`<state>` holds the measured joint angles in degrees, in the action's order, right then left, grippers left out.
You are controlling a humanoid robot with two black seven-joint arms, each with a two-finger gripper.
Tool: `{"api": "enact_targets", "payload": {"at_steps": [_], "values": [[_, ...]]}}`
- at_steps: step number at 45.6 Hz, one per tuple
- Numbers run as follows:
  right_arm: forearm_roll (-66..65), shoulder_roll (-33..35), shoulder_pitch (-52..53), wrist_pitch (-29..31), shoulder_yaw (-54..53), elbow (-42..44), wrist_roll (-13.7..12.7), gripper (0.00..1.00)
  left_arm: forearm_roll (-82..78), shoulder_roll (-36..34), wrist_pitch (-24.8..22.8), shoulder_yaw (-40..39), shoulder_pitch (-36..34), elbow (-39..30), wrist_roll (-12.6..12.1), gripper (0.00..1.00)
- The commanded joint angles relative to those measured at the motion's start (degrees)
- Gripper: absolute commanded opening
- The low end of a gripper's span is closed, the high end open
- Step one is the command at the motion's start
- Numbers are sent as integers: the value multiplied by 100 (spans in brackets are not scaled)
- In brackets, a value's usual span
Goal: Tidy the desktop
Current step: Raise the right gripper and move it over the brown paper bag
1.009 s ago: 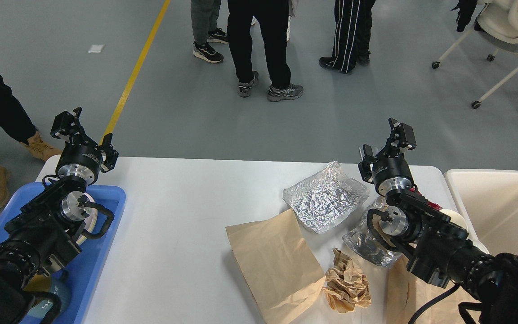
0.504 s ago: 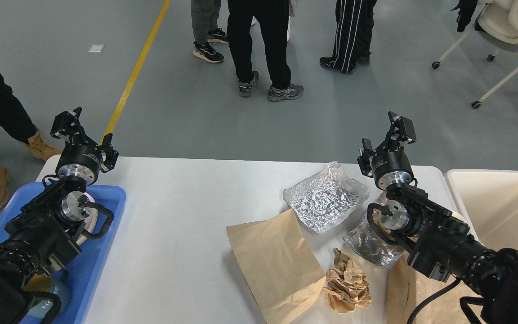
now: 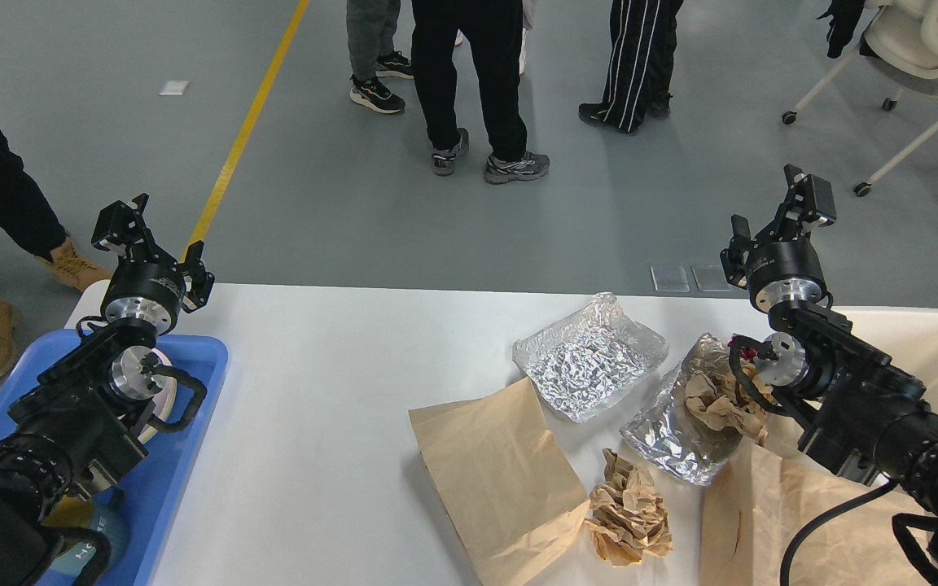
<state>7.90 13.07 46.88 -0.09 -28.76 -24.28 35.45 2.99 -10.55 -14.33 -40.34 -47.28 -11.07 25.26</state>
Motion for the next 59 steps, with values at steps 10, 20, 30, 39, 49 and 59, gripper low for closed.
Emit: {"api": "enact_targets", "payload": {"at_steps": [10,20,30,39,49,59], "values": [[1,-23,-64,-9,-6,11,14,100,0,0,0,0,0,0,5,96],[10,3,-73,-18,-164,20,14,100,0,0,0,0,0,0,5,96],[-8,3,-117,0,-85,-41,58,100,0,0,0,0,0,0,-3,96],[-131,21,-47,105,28,-103,49,100,0,0,0,9,0,0,5,96],[-825,486,568,167,1776,-94,23,100,0,0,0,9,0,0,5,96],[-905,882,1499,1273,4386,11,-266,100,0,0,0,9,0,0,5,96]]}}
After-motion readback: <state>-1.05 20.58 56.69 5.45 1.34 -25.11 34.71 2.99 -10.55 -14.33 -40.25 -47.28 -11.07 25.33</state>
